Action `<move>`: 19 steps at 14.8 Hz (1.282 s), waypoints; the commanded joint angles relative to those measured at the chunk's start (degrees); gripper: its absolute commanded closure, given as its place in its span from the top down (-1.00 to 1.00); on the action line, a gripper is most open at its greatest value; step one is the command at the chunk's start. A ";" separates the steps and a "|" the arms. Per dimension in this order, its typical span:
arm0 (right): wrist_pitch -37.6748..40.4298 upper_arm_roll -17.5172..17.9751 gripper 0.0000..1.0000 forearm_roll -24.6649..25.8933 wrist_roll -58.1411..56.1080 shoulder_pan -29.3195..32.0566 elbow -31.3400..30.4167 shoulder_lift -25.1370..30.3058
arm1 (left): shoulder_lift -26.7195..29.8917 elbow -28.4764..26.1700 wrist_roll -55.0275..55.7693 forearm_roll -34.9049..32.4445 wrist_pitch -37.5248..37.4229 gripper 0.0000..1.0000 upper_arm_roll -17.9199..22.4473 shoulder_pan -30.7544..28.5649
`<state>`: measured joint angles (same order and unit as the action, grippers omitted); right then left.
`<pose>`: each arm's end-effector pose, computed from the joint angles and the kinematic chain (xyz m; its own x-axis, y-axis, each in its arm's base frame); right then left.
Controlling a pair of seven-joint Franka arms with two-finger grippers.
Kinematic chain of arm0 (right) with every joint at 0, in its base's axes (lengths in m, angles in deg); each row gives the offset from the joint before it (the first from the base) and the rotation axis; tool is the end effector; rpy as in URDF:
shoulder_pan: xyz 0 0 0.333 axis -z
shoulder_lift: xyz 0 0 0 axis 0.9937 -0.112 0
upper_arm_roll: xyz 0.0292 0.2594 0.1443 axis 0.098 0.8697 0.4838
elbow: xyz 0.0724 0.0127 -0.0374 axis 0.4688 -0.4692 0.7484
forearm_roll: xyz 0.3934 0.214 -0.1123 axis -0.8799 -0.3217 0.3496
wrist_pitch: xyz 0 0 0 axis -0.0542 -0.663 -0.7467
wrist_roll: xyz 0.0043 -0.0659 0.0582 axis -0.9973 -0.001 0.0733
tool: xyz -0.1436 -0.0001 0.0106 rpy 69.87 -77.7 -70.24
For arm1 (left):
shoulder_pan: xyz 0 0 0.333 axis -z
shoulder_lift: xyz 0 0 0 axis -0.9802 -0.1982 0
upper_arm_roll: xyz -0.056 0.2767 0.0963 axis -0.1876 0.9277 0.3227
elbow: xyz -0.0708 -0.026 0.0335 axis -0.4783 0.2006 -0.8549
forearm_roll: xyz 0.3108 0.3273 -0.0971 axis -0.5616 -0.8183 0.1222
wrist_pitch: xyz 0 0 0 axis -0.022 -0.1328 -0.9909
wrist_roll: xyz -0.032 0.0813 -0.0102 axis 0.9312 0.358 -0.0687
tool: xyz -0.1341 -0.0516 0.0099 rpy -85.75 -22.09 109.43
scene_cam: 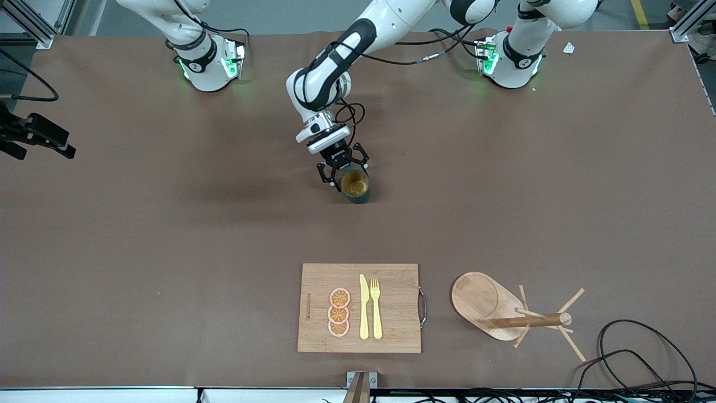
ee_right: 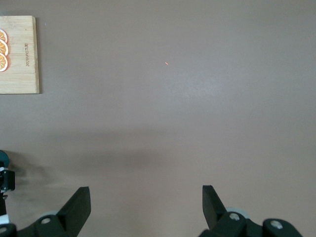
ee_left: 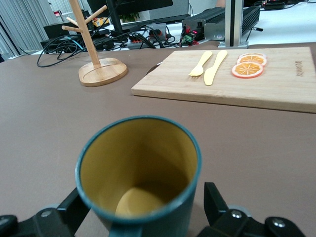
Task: Transfer cup from left to right arm and place
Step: 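Carry the mug to mid-table and lower it with the left gripper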
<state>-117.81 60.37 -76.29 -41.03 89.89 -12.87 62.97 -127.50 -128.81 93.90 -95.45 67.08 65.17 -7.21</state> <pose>0.6196 -0.0457 0.5800 0.9986 -0.0120 0.0517 -0.0103 -0.9994 -0.0328 0.3409 -0.6509 0.0594 0.4881 0.0795 0.8692 0.4225 -0.8929 -0.1556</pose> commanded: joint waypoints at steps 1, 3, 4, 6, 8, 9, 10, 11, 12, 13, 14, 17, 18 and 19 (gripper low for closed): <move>0.15 0.25 1.00 -0.14 -0.80 1.06 -0.42 0.82 | 4.19 -0.10 -0.19 4.08 -1.36 0.99 -0.57 0.54; 0.24 0.25 1.00 -0.14 -0.80 1.15 -0.42 0.82 | 7.79 -0.02 -0.37 8.29 -1.36 0.99 -0.66 0.54; 0.32 0.25 1.00 -0.15 -0.80 1.15 -0.42 0.82 | 9.98 -0.02 -0.46 10.84 -1.36 0.99 -0.66 0.54; 0.67 0.25 1.00 -0.49 -0.63 0.97 -0.42 0.82 | 15.60 -0.02 -0.89 16.19 -1.36 0.99 -0.58 -0.07; 0.68 0.43 1.00 -0.85 -0.54 0.71 -0.42 0.91 | 20.96 -0.02 -5.35 21.82 -1.36 0.99 -0.31 -1.04; 0.76 0.60 1.00 -0.85 -0.28 0.54 -0.33 0.91 | 23.69 -0.02 -8.25 24.72 -1.36 0.99 -0.05 -1.92; 1.37 0.78 1.00 -0.85 0.16 0.19 -0.59 1.17 | 26.15 -0.02 -10.54 27.10 -1.36 0.99 0.04 -3.58; 1.64 0.78 1.00 -0.85 0.16 -0.08 -0.60 1.26 | 28.96 -0.02 -13.18 29.47 -1.36 0.99 0.04 -5.94; 1.64 0.78 1.00 -0.85 0.16 -0.17 -0.60 1.26 | 30.90 -0.02 -15.73 31.49 -1.36 0.99 -0.05 -8.14; 1.64 0.78 1.00 -0.85 0.16 -0.17 -0.60 1.26 | 32.75 -0.02 -18.80 33.60 -1.36 0.99 0.04 -10.25; 1.64 0.78 1.00 -0.85 0.16 -0.26 -0.60 1.26 | 34.59 -0.02 -22.13 35.63 -1.36 0.99 0.04 -12.71; 1.91 0.87 1.00 -1.02 2.96 -1.66 -0.86 1.70 | 39.17 -0.10 -32.59 41.34 -1.54 0.99 0.04 -21.06; 2.34 0.95 1.00 -1.11 6.98 -3.58 -1.12 2.22 | 40.40 -0.10 -36.98 43.10 -2.50 0.99 -0.05 -24.48; 2.61 0.87 1.00 -1.11 11.81 -6.47 -1.65 3.10 | 41.20 -0.10 -41.63 44.42 -3.98 0.99 -0.05 -27.12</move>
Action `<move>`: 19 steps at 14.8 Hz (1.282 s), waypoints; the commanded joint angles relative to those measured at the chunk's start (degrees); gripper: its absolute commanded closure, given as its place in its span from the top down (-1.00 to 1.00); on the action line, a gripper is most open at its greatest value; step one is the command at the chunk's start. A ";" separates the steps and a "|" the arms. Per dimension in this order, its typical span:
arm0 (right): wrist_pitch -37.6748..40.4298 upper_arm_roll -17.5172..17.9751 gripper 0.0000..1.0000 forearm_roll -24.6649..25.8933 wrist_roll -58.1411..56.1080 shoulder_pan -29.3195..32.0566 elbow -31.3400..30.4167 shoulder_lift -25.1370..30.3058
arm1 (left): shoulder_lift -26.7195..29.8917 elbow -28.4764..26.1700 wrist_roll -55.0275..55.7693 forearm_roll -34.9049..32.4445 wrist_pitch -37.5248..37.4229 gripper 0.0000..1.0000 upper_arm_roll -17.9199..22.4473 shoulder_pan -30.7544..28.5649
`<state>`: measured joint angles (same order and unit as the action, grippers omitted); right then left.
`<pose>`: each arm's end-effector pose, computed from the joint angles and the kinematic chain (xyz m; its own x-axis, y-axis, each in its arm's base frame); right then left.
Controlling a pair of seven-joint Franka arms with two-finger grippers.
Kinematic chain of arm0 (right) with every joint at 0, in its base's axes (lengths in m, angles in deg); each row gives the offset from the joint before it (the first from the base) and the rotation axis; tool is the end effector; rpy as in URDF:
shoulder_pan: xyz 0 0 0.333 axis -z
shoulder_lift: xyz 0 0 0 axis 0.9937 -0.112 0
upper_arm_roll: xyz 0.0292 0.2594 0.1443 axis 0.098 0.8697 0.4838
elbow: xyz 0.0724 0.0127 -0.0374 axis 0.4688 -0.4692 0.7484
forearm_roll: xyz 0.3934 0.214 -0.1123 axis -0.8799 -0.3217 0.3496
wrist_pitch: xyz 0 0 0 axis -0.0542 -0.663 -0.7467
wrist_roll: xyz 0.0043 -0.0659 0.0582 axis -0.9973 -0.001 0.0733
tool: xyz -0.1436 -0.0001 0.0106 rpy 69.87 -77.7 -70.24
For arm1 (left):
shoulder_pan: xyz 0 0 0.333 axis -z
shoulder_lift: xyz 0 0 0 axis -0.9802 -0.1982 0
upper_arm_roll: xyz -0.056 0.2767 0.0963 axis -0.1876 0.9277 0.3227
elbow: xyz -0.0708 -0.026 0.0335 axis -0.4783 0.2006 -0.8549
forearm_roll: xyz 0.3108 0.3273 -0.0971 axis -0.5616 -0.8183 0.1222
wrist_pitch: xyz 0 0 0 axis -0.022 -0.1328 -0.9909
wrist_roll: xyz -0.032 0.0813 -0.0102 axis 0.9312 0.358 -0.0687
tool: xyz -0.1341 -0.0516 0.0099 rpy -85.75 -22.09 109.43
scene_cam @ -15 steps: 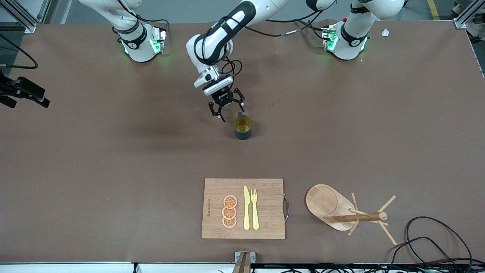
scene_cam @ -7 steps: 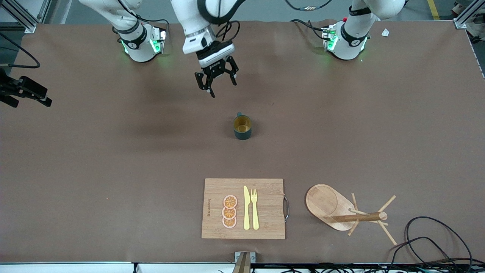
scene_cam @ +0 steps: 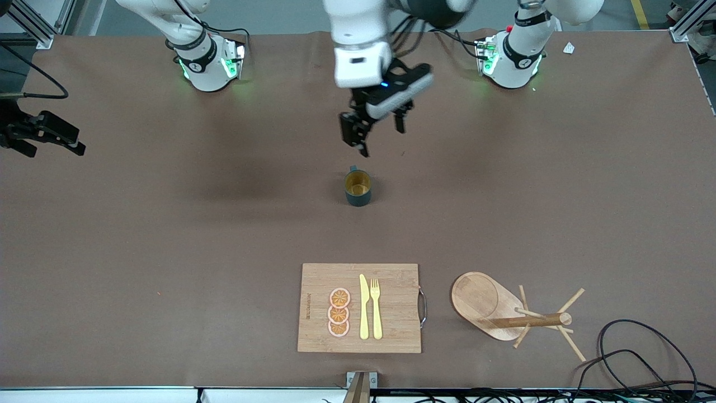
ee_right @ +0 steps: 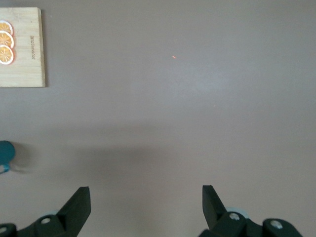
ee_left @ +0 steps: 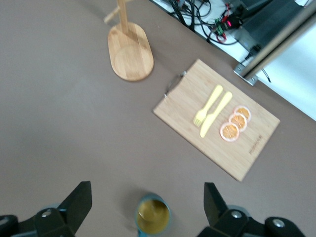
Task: Transfer cup from left to right arm and place
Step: 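Open the left gripper and withdraw the left arm to rest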
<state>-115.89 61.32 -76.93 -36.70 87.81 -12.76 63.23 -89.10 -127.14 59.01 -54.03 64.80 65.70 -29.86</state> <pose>0.6155 -0.0109 0.5808 0.9992 -0.0336 0.0220 -0.0326 -0.9984 -0.0469 0.5248 -0.5120 0.5249 0.7273 0.5876 0.3546 0.6003 -0.7951 0.0862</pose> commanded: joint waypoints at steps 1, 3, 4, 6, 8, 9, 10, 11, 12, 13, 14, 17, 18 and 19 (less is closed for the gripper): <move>0.60 -0.17 1.00 -0.38 12.66 -7.55 -2.20 3.45 | 3.33 -1.77 -11.66 3.79 -2.85 0.99 -0.58 -6.94; 0.60 -0.08 1.00 -0.20 19.45 -12.39 -2.38 3.72 | 5.27 -1.77 -21.24 5.55 -4.09 0.99 -0.58 -12.12; 0.60 0.00 1.00 0.15 22.78 -14.76 -2.47 3.81 | 5.45 -1.68 -25.64 6.52 -4.09 0.99 -0.67 -14.58; 0.43 0.53 1.00 0.76 32.35 -19.68 -3.86 4.42 | 6.58 -1.68 -32.77 7.93 -4.18 0.99 -0.76 -19.07; -0.97 2.11 1.00 4.61 39.65 -24.78 -7.20 5.83 | 7.73 -1.68 -41.54 10.47 -5.05 0.99 -0.76 -23.55; -2.55 2.98 1.00 5.76 43.69 -27.33 -9.13 6.01 | 8.08 -1.77 -45.51 10.92 -5.93 0.99 -0.76 -24.88; -4.74 3.25 1.00 6.47 47.91 -29.27 -11.06 6.01 | 8.08 -1.68 -48.94 10.92 -6.72 0.99 -0.67 -26.11; -7.37 3.78 1.00 7.52 51.43 -31.81 -13.08 5.83 | 8.08 -1.68 -51.59 10.92 -7.08 1.00 -0.67 -27.43; -9.40 3.96 1.00 9.27 54.69 -34.27 -14.67 5.66 | 8.17 -1.68 -53.79 11.01 -7.52 0.99 -0.84 -28.66; -10.99 4.05 1.00 10.86 57.24 -36.30 -15.99 5.57 | 8.78 -1.68 -56.60 11.01 -8.91 1.00 -0.76 -29.19; -12.39 4.05 1.00 11.31 58.40 -37.62 -17.13 5.22 | 9.22 -1.77 -58.89 11.01 -10.06 1.00 -0.76 -29.89; -19.24 4.05 1.00 12.10 58.32 -38.16 -18.11 0.14 | 12.47 -3.43 -66.79 13.89 -11.91 1.00 -1.20 -35.59; -21.53 4.05 1.00 12.45 58.32 -38.77 -17.94 -1.79 | 13.52 -4.13 -68.91 16.69 -12.09 1.00 -1.20 -37.96; -23.81 3.96 1.00 12.54 58.41 -39.56 -17.76 -3.64 | 14.32 -5.01 -71.02 18.81 -12.53 1.00 -1.37 -40.34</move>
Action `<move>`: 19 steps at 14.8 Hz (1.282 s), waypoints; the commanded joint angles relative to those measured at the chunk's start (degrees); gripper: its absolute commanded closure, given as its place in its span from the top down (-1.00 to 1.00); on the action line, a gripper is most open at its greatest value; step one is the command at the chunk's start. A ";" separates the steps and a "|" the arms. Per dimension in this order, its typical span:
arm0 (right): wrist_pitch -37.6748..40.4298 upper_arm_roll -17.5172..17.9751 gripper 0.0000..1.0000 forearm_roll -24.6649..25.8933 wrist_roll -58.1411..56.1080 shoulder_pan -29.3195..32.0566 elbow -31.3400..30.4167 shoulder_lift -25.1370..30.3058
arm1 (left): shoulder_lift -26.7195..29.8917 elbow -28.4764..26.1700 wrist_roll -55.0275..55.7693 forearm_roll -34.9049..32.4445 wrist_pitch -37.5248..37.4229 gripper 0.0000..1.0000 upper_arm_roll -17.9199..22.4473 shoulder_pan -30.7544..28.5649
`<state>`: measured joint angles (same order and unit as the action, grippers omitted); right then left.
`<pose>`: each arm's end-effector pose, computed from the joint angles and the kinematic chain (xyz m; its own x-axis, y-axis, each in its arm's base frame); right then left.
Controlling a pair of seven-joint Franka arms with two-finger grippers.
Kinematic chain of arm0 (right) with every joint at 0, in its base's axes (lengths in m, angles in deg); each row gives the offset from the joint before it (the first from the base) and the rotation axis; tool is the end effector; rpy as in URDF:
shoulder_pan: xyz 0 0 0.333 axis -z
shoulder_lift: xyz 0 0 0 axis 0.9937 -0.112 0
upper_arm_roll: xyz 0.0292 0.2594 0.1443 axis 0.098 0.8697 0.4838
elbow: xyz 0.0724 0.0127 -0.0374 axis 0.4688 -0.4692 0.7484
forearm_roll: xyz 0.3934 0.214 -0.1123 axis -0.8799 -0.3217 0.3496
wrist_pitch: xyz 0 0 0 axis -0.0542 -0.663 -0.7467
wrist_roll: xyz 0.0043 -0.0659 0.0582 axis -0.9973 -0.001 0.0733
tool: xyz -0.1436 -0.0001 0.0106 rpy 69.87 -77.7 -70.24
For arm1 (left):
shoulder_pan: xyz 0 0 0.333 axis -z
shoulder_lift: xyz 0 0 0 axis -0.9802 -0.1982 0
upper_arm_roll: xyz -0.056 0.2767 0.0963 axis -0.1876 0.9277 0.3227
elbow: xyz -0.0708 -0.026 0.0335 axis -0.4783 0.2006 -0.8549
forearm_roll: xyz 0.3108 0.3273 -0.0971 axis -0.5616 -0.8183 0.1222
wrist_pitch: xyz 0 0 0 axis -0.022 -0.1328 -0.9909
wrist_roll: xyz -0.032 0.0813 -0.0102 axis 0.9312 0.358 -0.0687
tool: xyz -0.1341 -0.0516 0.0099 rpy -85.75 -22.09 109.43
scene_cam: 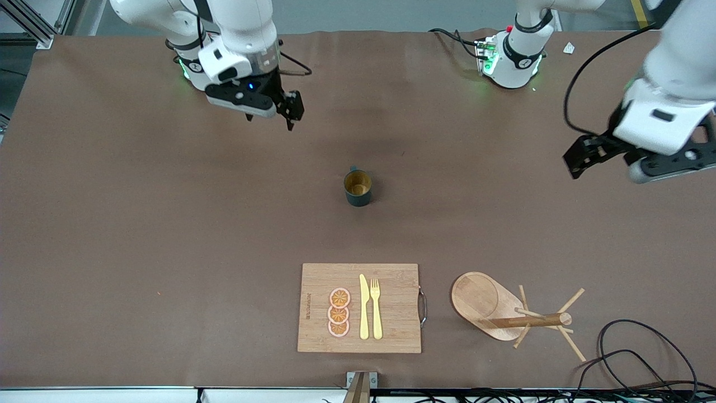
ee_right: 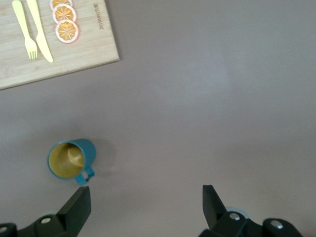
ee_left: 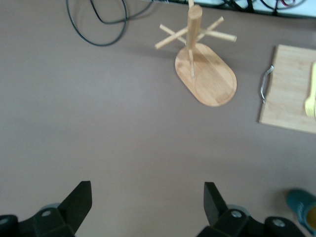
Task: Transfer cup from left to right arm and place
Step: 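Reach the right gripper down to the teal mug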
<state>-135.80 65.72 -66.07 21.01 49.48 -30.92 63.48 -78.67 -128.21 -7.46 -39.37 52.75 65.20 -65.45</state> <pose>0.4805 0.3994 0.4415 0.9592 -0.2418 0.1463 -0.2485 -0.9682 0.0289 0.6471 -0.1294 0.6130 0.9830 0.1574 0.0946 0.1641 -0.9841 -0.0683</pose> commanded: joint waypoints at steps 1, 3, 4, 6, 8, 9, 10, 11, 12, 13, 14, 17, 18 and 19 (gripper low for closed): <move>-5.31 -0.45 1.00 1.76 0.71 -1.42 0.48 -5.38 | 5.19 -5.78 -7.18 4.43 -1.09 1.00 -2.00 -6.68; -7.08 -0.45 1.00 1.76 0.62 -1.78 1.80 -8.72 | 8.36 -10.43 -10.28 4.61 -0.92 1.00 -5.51 -10.99; -7.70 -0.45 1.00 1.85 -0.34 -1.69 2.93 -10.57 | 8.98 -11.32 -10.28 4.78 -0.92 1.00 -6.31 -11.53; -11.63 -0.45 1.00 2.72 -0.61 -2.82 4.70 -16.62 | 10.21 -12.82 -10.80 4.78 -0.83 1.00 -6.32 -11.63; -14.64 -0.45 1.00 2.73 0.09 -4.32 4.79 -18.84 | 10.57 -12.57 -10.90 4.78 -1.35 1.00 -6.32 -11.63; -15.08 -0.45 1.00 2.56 0.26 -4.33 4.79 -19.54 | 10.48 -12.48 -11.16 4.78 -1.53 1.00 -6.32 -11.63; -15.95 -0.45 1.00 2.55 0.35 -4.41 4.79 -20.42 | 10.57 -12.56 -11.60 4.87 -1.71 1.00 -6.32 -11.63; -16.49 -0.45 1.00 2.64 0.27 -5.11 4.79 -21.47 | 10.57 -12.56 -11.69 4.78 -1.88 1.00 -6.32 -11.63; -17.10 -0.45 1.00 2.82 0.27 -6.07 4.79 -22.44 | 10.57 -12.56 -11.86 4.78 -2.23 1.00 -6.32 -11.54; -17.71 -0.45 1.00 2.99 0.09 -6.26 4.79 -23.32 | 10.66 -12.74 -11.95 4.70 -2.67 1.00 -6.32 -11.54; -18.33 -0.45 1.00 2.99 -0.08 -6.35 4.88 -24.20 | 10.92 -12.91 -12.04 4.78 -3.02 1.00 -6.32 -11.54; -19.65 -0.45 1.00 2.91 -1.66 -6.26 7.33 -27.01 | 10.74 -12.91 -13.09 4.52 -3.03 1.00 -6.41 -11.01; -19.48 -0.45 1.00 2.82 -2.19 -6.35 9.34 -28.33 | 10.83 -12.91 -13.44 4.61 -3.03 1.00 -6.76 -11.01; -19.57 -0.45 1.00 2.82 -1.93 -6.35 10.32 -29.12 | 10.83 -12.91 -13.88 4.61 -3.03 1.00 -6.93 -11.01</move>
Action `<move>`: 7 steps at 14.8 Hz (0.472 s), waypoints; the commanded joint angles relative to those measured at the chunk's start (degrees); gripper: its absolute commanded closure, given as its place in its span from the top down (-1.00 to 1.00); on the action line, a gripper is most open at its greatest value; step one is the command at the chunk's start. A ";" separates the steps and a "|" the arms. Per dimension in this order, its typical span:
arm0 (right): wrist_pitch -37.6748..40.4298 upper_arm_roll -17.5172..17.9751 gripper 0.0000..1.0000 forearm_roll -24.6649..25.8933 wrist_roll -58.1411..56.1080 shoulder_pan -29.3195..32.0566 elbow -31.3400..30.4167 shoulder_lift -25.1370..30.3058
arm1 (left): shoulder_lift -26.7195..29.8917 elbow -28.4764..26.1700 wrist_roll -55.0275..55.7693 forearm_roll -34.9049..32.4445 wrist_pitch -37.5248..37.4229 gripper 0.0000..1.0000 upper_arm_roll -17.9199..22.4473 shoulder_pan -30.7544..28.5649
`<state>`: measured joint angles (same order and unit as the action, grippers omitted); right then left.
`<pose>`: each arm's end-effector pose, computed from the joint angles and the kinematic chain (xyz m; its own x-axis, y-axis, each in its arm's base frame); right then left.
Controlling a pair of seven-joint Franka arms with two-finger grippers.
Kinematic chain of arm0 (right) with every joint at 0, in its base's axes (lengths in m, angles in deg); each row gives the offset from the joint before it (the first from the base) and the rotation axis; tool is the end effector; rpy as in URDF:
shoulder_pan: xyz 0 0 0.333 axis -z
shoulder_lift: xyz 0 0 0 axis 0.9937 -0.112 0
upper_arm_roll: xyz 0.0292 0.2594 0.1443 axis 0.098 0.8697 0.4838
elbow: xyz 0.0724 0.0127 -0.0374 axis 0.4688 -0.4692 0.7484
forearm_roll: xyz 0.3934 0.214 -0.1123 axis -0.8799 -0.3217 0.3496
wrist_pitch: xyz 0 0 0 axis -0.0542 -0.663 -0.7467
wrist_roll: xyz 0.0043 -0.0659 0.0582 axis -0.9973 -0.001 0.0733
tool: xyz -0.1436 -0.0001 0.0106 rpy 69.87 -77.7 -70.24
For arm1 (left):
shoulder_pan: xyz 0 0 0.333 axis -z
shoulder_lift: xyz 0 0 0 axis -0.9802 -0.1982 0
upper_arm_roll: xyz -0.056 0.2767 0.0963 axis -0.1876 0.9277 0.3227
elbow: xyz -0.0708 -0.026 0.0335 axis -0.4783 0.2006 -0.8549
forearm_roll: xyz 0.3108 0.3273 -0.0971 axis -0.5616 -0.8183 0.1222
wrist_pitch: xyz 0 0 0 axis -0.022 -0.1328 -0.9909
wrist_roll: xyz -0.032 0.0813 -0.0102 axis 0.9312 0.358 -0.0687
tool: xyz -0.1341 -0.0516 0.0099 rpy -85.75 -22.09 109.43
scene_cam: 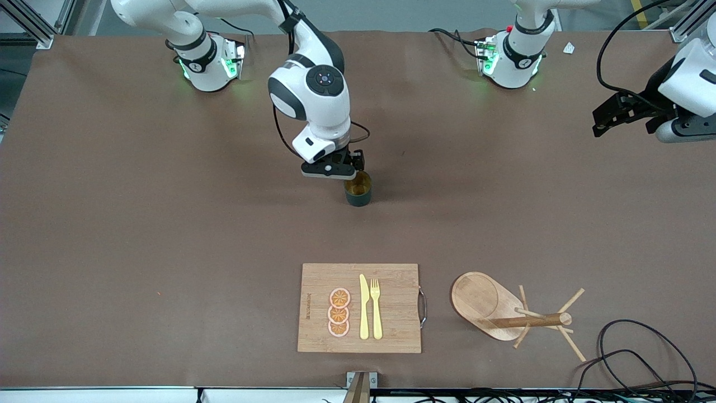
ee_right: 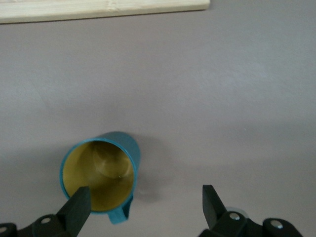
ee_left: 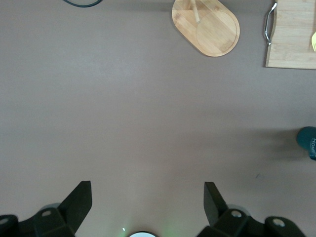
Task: Transfer cup from left to right arm and place
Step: 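Reach the right gripper down to the teal mug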
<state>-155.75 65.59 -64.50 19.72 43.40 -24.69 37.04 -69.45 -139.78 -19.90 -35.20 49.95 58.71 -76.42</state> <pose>0.4882 0.5074 0.2247 0.9922 -0.0737 0.1007 -0.0744 -0.9972 0.0028 0.5994 -0.0816 0.6015 0.9996 0.0179 -0.0223 0.0172 -0.9994 -0.0315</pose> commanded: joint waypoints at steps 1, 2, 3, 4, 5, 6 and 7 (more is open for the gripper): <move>0.38 -0.41 1.00 1.25 -0.90 -0.18 4.53 -2.96 | 1.61 -1.34 -1.62 0.52 -0.22 1.00 -0.44 -0.04; 0.29 -0.32 1.00 1.25 -0.99 -0.17 4.62 -3.13 | 1.61 -1.34 -1.53 0.61 -0.22 1.00 -0.44 -0.04; 0.21 -0.41 1.00 1.34 -1.08 0.00 4.71 -3.48 | 1.52 -1.34 -1.45 0.87 -0.22 1.00 -0.53 -0.04; 0.12 -0.41 1.00 1.51 -1.08 0.09 5.15 -4.10 | 1.52 -1.26 -1.27 1.14 -0.14 1.00 -0.62 -0.04; 0.03 -0.41 1.00 1.52 -1.34 0.09 6.11 -5.32 | 1.52 -1.25 -1.27 1.14 -0.14 1.00 -0.62 -0.04; 0.03 -0.49 1.00 1.60 -1.43 0.09 7.08 -6.55 | 1.52 -1.25 -1.27 1.14 -0.14 1.00 -0.62 -0.04; -0.06 -0.50 1.00 1.69 -1.43 0.09 7.78 -7.78 | 1.52 -1.25 -1.44 1.14 -0.22 1.00 -0.62 -0.04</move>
<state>-155.75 65.09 -64.14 18.66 43.41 -19.82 32.52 -69.43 -139.81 -20.35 -34.85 49.93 58.19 -76.33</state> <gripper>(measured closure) 0.000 0.000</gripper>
